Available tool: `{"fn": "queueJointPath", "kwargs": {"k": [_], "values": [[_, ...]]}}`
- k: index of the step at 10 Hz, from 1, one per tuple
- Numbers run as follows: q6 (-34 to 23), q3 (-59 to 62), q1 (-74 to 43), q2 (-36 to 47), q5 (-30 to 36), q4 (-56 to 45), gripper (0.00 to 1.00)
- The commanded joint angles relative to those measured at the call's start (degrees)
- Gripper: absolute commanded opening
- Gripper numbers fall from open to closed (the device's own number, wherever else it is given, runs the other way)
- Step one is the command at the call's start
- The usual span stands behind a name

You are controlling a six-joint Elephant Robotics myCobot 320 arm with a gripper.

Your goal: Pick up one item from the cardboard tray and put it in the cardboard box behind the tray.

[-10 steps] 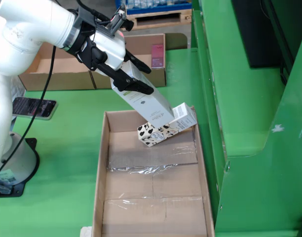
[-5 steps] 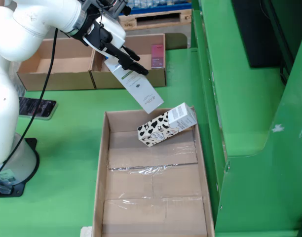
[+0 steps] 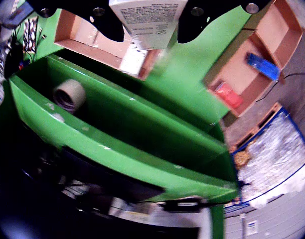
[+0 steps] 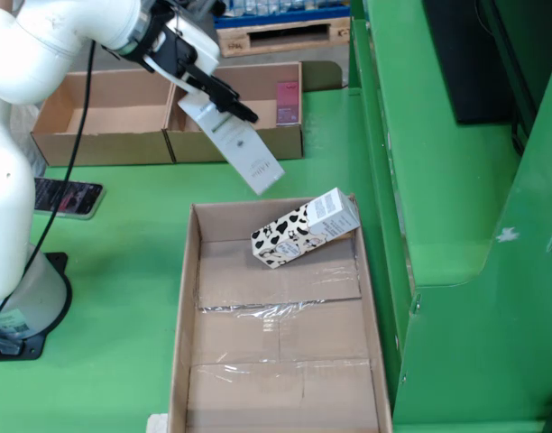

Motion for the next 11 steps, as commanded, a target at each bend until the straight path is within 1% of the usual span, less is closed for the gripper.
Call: {"fn": "queueJointPath", "kwargs": {"k": [1,5,6,8,9,10,11], "values": [[-0.2,1.5,8.3,3.0,0.1,-4.2,0.00],[-1.5,1.5,11.0,1.8,0.5,-0.9,0.00],[-1.8,1.5,14.7,1.7,0.3,0.1,0.00],[-1.8,1.5,14.7,1.7,0.3,0.1,0.00],[-3.8,1.5,15.9,0.3,3.5,0.8,0.00],[-3.8,1.5,15.9,0.3,3.5,0.8,0.00],[-8.4,1.5,15.9,-10.8,1.8,25.9,0.00]]}}
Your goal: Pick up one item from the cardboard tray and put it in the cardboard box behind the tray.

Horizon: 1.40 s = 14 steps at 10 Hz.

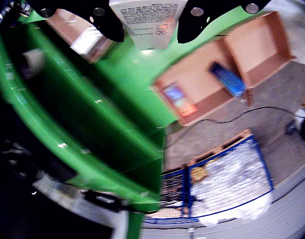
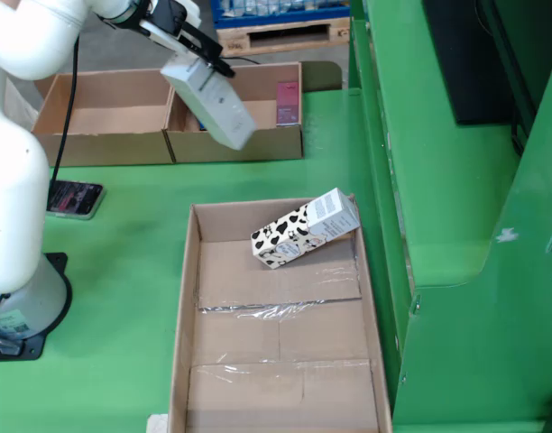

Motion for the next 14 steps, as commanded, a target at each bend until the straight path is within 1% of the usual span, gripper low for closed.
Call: {"fn": "queueJointPath", "kwargs": {"k": [1,2,3,4,5,6,7,8,12,13,14], "values": [[-5.1,1.5,1.0,-9.9,-1.2,26.0,0.00],[-7.0,1.5,1.9,-13.8,-6.1,34.4,0.00],[-13.2,1.5,7.5,-19.4,-30.1,46.6,0.00],[-13.1,1.5,7.5,-19.4,-30.1,46.6,0.00],[-14.7,1.5,8.2,-21.9,-31.7,46.7,0.00],[-15.2,1.5,8.5,-22.7,-31.8,46.7,0.00],[-12.9,1.5,8.9,-23.6,-31.8,46.7,0.00],[-12.4,1.5,12.6,-23.2,-31.8,46.6,0.00],[-17.1,1.5,14.8,-21.5,-31.8,46.7,0.00],[-20.9,1.5,18.0,-19.1,-31.7,46.7,0.00],[-20.7,1.5,20.1,-17.3,-25.3,46.4,0.00]]}}
